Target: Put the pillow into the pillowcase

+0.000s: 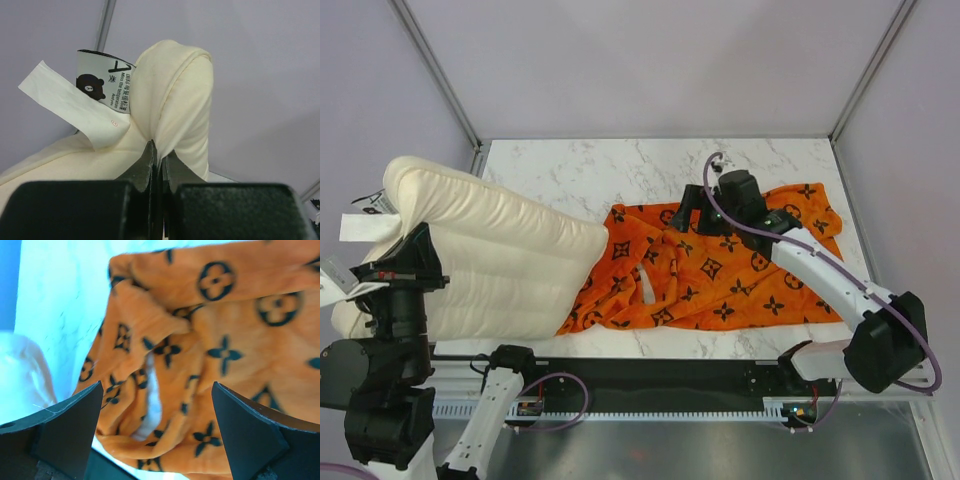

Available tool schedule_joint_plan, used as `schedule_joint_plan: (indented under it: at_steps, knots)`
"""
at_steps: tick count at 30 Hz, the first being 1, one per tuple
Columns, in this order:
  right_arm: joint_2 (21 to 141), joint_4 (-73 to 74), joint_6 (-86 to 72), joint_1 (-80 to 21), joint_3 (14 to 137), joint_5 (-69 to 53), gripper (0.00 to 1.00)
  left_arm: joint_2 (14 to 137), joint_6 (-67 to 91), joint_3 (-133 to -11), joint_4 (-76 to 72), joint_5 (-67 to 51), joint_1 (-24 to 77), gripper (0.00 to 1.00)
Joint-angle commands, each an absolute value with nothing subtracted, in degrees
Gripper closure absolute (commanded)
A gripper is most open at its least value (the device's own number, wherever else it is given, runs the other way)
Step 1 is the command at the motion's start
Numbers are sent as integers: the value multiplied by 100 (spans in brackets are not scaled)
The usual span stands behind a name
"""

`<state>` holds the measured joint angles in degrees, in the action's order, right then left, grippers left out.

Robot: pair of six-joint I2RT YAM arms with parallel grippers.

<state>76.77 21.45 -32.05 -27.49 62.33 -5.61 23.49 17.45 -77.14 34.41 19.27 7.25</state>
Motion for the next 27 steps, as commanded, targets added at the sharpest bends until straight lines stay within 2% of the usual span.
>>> schedule_joint_plan:
  at_steps: [1, 9, 16, 19, 20, 21, 22, 23, 26, 27]
  knots:
    - [7927, 1706, -3700, -3251, 6178, -581, 2, 2136, 1503, -7849, 2566, 2276, 712, 98]
    - [9156, 1521, -4201, -4104, 6662, 184, 2, 2066, 1319, -8033, 2593, 2478, 712, 98]
    - [10027, 1081, -4474, -4201, 7100, 308, 2, 1925, 1248, -8191, 2602, 2645, 712, 98]
    - [10581, 1037, -4474, -4210, 7663, 229, 6, 1863, 1213, -8226, 2593, 2680, 712, 98]
    - [10730, 1011, -4465, -4210, 7977, 159, 25, 1855, 1161, -8253, 2567, 2707, 712, 98]
    - [10992, 976, -4465, -4210, 8137, 36, 36, 1846, 1134, -8270, 2549, 2733, 712, 98]
    - [11134, 915, -4474, -4210, 8313, 9, 53, 1854, 1108, -8297, 2540, 2733, 712, 98]
    - [11275, 914, -4474, -4210, 8758, 17, 78, 1872, 1073, -8323, 2488, 2777, 712, 98]
    - [12011, 1028, -4491, -4201, 9916, -421, 100, 1898, 1028, -8428, 2374, 2830, 712, 98]
    - [12171, 1063, -4491, -4201, 10236, -509, 100, 1916, 1037, -8420, 2338, 2839, 703, 98]
